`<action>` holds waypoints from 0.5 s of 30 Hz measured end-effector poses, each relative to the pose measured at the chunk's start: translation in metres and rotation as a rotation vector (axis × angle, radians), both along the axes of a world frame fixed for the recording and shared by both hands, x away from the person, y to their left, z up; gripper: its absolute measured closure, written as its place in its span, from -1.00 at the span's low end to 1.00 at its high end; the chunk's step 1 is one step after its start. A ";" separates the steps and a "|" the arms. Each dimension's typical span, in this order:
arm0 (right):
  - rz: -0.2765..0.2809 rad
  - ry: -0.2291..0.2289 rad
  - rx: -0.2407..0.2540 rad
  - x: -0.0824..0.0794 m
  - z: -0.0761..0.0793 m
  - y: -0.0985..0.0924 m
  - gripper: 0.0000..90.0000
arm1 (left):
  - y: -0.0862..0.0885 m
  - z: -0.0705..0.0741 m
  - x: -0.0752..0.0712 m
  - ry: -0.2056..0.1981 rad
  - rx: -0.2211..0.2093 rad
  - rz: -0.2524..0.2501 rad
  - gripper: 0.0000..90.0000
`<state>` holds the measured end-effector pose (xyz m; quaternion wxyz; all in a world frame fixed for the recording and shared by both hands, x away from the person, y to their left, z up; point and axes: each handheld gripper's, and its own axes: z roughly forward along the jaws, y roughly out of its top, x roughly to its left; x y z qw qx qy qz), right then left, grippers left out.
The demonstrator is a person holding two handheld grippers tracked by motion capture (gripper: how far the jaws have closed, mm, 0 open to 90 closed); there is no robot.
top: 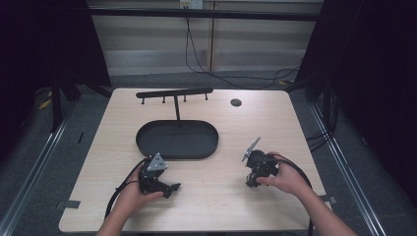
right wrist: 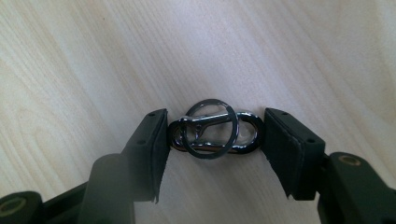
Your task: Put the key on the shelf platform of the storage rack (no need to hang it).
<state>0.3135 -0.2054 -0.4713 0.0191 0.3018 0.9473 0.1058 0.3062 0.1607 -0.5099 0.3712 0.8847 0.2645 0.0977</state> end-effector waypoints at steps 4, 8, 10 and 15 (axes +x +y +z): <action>-0.003 0.019 -0.024 0.001 0.001 0.004 -0.06 | 0.000 0.000 0.000 0.001 -0.001 -0.001 -0.88; -0.008 0.016 -0.030 0.001 0.001 0.005 -0.06 | 0.000 0.000 0.000 0.001 -0.001 -0.001 -0.88; -0.009 0.015 -0.032 0.001 0.002 0.005 -0.06 | 0.000 0.000 0.000 0.000 0.000 0.001 -0.88; -0.014 0.008 -0.024 0.003 0.009 0.007 -0.06 | 0.000 0.000 0.000 0.000 0.001 0.000 -0.88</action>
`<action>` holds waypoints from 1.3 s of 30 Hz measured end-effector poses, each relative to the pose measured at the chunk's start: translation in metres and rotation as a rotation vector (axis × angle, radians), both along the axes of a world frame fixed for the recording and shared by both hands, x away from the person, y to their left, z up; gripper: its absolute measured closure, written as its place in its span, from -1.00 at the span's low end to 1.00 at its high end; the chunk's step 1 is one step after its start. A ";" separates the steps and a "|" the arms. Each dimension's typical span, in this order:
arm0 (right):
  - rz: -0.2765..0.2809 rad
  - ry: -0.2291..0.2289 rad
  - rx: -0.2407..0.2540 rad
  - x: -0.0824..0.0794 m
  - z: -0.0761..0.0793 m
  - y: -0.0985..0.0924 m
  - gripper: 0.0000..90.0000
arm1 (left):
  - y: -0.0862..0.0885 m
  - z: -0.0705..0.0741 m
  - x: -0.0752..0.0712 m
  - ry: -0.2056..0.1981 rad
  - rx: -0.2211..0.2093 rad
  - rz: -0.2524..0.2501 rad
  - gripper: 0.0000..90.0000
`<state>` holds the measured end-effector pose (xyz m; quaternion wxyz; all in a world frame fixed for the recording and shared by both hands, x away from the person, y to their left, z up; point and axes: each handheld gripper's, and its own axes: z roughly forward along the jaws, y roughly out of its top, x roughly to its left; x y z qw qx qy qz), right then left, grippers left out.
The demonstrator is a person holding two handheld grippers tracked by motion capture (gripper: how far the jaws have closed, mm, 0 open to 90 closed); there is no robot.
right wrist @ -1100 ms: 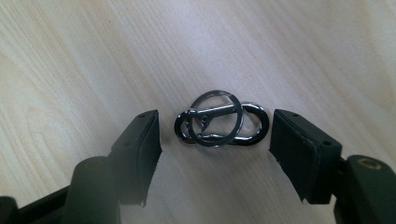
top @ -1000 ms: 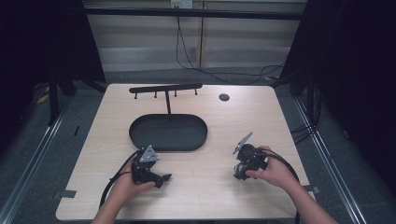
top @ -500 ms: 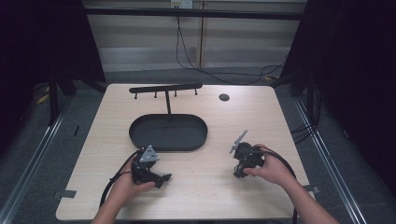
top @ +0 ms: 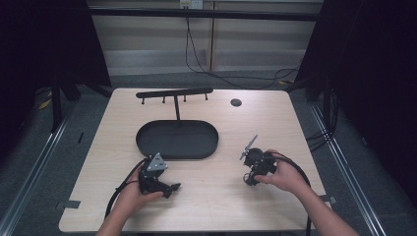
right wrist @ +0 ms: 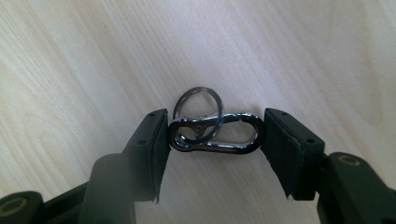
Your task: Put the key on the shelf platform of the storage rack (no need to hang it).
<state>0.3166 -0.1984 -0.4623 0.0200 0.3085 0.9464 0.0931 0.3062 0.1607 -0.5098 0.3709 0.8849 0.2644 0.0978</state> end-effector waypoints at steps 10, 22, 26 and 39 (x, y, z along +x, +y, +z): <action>0.020 0.023 -0.015 0.003 0.015 0.008 -0.06 | 0.000 0.000 0.000 0.000 -0.001 0.000 -0.88; 0.046 0.036 0.002 0.006 0.028 0.022 -0.06 | 0.000 0.000 0.000 0.000 0.000 0.000 -0.88; 0.048 0.031 0.002 0.008 0.033 0.028 -0.06 | 0.000 0.000 0.000 0.000 0.001 0.000 -0.88; 0.067 0.026 -0.005 0.017 0.042 0.045 -0.06 | 0.000 0.000 0.000 0.000 0.000 0.000 -0.88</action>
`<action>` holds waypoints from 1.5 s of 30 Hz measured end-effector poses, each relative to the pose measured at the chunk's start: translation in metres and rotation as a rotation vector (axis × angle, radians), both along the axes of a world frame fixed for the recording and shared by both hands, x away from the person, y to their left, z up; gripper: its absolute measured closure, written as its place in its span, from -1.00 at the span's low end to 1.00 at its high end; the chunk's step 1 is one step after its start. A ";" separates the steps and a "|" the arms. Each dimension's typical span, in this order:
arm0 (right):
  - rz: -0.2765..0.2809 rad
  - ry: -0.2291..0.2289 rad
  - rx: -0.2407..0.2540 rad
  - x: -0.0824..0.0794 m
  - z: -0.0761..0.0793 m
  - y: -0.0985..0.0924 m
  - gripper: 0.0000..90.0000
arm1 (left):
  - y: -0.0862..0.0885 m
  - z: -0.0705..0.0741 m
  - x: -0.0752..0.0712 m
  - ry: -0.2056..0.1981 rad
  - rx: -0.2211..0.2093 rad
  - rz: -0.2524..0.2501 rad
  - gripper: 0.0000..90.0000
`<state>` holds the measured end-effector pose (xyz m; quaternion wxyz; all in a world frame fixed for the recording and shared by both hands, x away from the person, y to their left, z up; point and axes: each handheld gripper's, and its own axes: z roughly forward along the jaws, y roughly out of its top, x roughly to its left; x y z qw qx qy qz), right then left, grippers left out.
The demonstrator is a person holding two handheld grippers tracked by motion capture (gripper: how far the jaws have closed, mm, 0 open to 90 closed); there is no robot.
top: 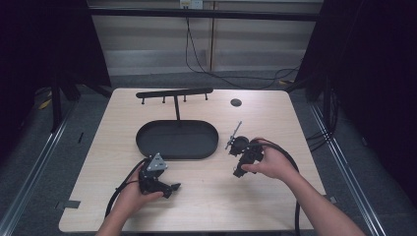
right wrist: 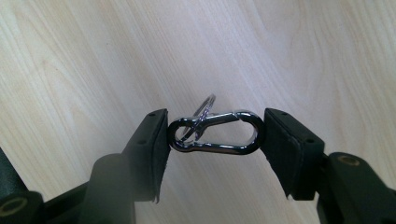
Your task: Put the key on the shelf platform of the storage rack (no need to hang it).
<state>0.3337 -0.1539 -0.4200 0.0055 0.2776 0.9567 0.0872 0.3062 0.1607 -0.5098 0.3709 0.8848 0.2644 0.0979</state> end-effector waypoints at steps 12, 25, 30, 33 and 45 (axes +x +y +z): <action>0.006 -0.001 0.003 0.007 0.005 0.013 -0.06 | 0.000 0.000 0.000 0.000 0.000 -0.001 -0.88; 0.001 -0.003 0.000 0.015 0.009 0.018 -0.06 | 0.000 0.000 0.000 0.000 0.001 -0.001 -0.88; 0.003 -0.002 0.002 0.018 0.013 0.023 -0.06 | 0.000 0.000 0.000 0.000 0.000 0.000 -0.88; 0.000 0.000 -0.004 0.020 0.014 0.026 -0.06 | -0.001 0.000 0.000 0.001 -0.011 0.008 -0.88; 0.008 -0.006 -0.004 0.027 0.022 0.036 -0.06 | 0.000 0.000 0.000 -0.001 -0.010 0.007 -0.88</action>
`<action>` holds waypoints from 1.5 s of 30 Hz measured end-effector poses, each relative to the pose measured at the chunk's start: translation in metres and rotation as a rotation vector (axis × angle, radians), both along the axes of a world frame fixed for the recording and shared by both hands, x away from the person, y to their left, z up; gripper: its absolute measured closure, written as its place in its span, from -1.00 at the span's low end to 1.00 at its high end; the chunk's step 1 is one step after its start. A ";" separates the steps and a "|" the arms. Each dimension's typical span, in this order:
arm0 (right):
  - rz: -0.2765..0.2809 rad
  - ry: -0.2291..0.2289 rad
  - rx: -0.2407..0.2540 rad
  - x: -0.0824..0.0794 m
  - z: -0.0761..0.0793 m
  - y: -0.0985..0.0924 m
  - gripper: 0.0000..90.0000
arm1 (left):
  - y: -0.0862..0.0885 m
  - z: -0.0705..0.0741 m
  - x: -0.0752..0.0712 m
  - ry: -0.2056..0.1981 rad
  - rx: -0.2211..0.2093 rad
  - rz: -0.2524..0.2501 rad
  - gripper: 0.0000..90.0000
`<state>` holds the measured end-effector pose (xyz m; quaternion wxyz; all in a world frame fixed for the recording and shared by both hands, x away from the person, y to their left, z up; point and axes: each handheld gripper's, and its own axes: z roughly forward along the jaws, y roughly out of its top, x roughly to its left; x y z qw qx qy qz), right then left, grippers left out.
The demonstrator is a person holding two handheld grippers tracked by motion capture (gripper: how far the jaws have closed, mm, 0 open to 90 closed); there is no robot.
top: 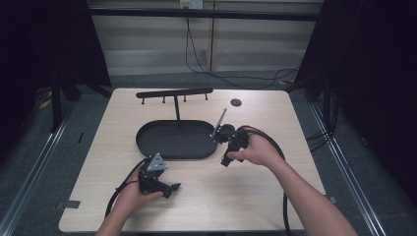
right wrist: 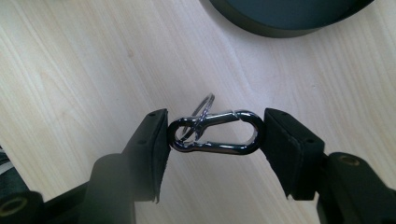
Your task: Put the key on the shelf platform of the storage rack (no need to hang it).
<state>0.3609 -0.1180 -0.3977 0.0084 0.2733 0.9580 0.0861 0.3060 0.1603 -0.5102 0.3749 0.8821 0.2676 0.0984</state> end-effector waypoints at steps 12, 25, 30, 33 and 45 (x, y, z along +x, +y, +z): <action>-0.011 -0.003 0.018 0.009 0.007 0.005 -0.06 | 0.000 0.000 0.000 0.001 0.000 -0.001 -0.88; -0.013 -0.012 0.004 0.020 0.006 0.015 -0.06 | 0.000 0.000 0.000 0.000 -0.001 -0.001 -0.88; -0.012 -0.012 0.011 0.024 0.008 0.019 -0.06 | 0.000 0.000 0.000 0.000 -0.001 -0.001 -0.88; -0.022 -0.010 0.029 0.026 0.007 0.021 -0.06 | 0.000 0.000 0.000 0.001 -0.001 -0.001 -0.88; -0.051 -0.031 0.038 0.038 0.000 0.024 -0.06 | 0.000 0.000 0.000 0.001 0.000 -0.002 -0.88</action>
